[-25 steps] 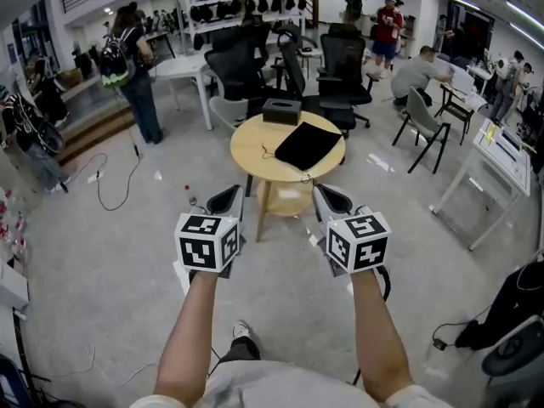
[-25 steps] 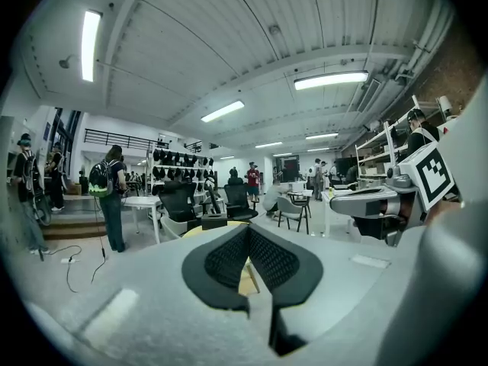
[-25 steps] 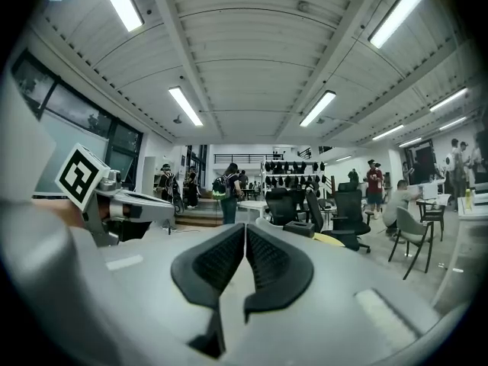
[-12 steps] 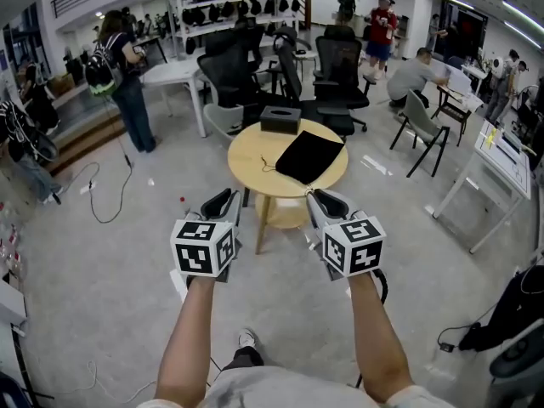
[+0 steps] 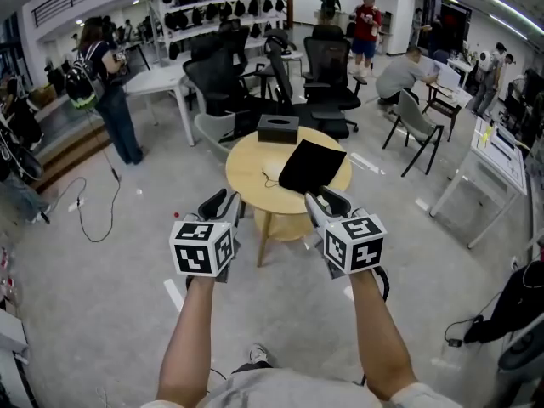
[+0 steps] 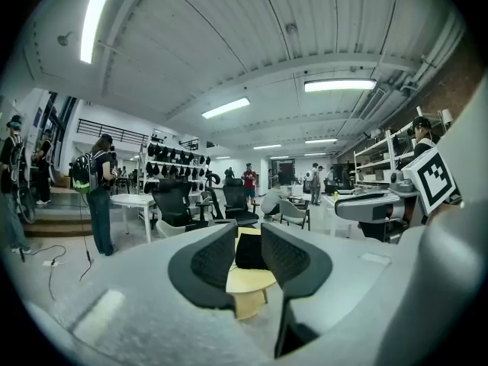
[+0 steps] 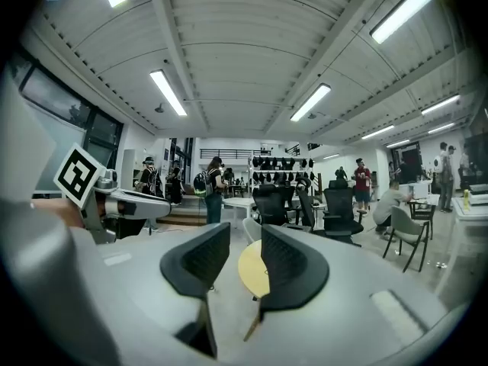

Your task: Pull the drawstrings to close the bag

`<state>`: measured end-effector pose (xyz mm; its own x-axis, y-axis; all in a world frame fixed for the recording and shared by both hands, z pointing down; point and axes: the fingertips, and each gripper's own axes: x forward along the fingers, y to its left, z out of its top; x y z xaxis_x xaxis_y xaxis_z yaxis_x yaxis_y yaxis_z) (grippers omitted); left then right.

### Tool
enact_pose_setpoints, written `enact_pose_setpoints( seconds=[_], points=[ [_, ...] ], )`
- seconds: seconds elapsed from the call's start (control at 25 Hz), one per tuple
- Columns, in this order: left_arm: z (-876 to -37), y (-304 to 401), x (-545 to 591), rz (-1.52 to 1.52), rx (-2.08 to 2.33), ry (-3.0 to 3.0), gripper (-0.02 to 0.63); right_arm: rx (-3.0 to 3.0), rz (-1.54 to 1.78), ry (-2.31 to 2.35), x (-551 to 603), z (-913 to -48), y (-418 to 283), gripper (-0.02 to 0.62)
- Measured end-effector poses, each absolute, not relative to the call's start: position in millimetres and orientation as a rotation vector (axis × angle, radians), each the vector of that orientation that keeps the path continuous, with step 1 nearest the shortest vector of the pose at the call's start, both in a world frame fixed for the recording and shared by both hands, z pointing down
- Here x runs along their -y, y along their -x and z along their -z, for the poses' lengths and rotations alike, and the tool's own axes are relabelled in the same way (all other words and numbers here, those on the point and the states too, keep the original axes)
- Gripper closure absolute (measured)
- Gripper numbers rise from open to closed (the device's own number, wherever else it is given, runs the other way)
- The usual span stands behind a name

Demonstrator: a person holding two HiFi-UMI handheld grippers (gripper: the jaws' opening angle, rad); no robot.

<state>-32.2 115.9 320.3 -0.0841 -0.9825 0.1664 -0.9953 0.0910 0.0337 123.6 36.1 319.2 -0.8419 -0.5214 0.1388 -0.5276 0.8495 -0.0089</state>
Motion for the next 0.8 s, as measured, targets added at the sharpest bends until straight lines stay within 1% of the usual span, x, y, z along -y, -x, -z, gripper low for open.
enact_pose_setpoints(
  seconds=[0.08,0.24,0.44,0.56,0.8],
  points=[
    [-319.1,49.0,-105.8,-0.125,2.195,-2.035,0.490,2.886,-0.067,-0.850,-28.1,-317.2,-110.5,0.457],
    [-316.7,80.3,-91.6,-0.111,2.171,-2.068,0.444,2.870,-0.073,-0.904,-18.2,-316.8,-85.8,0.437],
    [-319.0,110.4,-78.7,-0.097,2.149,-2.088,0.423,2.851,-0.096,-0.959,-8.1,-321.8,-64.3,0.411],
    [-325.6,124.4,-69.4,-0.087,2.129,-2.093,0.422,2.839,-0.104,-0.994,-1.8,-326.4,-55.2,0.393],
    [-329.9,136.4,-52.1,-0.094,2.094,-2.125,0.403,2.812,-0.114,-1.055,12.2,-329.9,-49.7,0.373]
  ],
)
